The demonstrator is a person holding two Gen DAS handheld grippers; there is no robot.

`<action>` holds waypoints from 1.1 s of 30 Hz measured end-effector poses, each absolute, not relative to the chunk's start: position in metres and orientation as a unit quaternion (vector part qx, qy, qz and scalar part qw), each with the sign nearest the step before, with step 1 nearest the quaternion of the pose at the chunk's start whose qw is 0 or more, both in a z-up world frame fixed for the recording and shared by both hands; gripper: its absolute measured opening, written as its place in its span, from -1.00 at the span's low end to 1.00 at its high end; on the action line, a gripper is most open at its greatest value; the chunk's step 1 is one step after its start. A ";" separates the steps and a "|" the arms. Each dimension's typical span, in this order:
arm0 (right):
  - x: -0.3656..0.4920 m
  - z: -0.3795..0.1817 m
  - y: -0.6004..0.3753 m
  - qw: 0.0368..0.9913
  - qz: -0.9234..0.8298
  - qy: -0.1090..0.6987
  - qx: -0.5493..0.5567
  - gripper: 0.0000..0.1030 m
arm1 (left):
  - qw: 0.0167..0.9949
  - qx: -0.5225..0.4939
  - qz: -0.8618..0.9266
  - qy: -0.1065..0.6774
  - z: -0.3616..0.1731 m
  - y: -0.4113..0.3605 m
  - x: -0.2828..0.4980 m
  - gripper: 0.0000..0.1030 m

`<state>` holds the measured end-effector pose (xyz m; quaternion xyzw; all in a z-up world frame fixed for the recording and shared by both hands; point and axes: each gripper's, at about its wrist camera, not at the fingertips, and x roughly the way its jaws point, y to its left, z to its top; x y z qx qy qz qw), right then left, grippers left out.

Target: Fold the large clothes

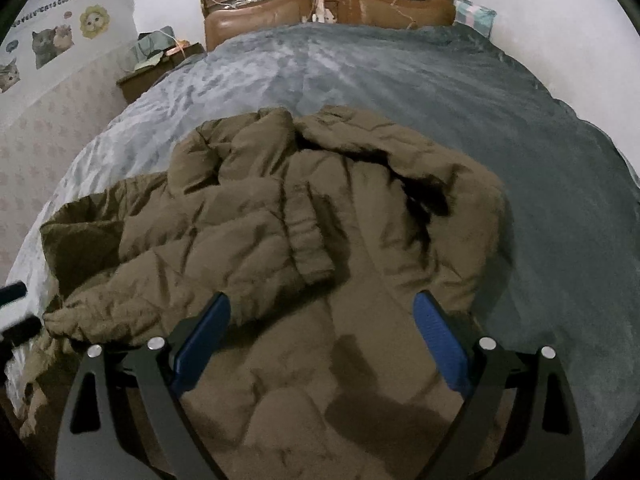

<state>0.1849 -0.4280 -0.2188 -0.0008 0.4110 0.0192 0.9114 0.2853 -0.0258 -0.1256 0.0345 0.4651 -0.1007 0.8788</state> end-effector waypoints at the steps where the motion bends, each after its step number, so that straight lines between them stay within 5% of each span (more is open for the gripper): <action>1: 0.195 -0.223 -0.426 0.909 0.016 0.417 -0.006 0.81 | 0.880 0.035 -0.092 0.464 -0.126 -0.019 0.289 0.94; 8: 0.254 -0.256 -0.417 0.877 0.026 0.478 0.041 0.69 | 0.873 0.031 -0.029 0.486 -0.143 0.026 0.334 0.94; 9: 0.256 -0.260 -0.414 0.873 0.034 0.484 0.045 0.31 | 0.870 0.026 -0.027 0.492 -0.147 0.029 0.339 0.94; 13: 0.251 -0.257 -0.410 0.882 0.010 0.470 0.009 -0.36 | 0.865 0.028 -0.022 0.500 -0.155 0.026 0.349 0.94; 14: 0.248 -0.254 -0.416 0.886 -0.014 0.464 -0.005 -0.75 | 0.865 0.029 -0.023 0.500 -0.155 0.024 0.350 0.93; 17: 0.241 -0.246 -0.442 0.887 -0.073 0.455 -0.020 -0.96 | 0.864 0.046 -0.015 0.501 -0.159 0.016 0.354 0.92; 27: 0.226 -0.226 -0.444 0.891 -0.023 0.451 -0.041 -0.86 | 0.846 0.106 0.021 0.522 -0.187 0.003 0.387 0.84; 28: 0.228 -0.221 -0.441 0.894 -0.021 0.445 -0.044 -0.75 | 0.847 0.097 0.014 0.523 -0.185 0.005 0.388 0.83; 30: 0.234 -0.205 -0.436 0.902 -0.017 0.429 -0.050 0.03 | 0.851 0.085 0.002 0.519 -0.180 0.008 0.386 0.82; 33: 0.248 -0.189 -0.432 0.908 -0.013 0.415 -0.060 0.06 | 0.853 0.079 -0.013 0.516 -0.175 0.006 0.386 0.83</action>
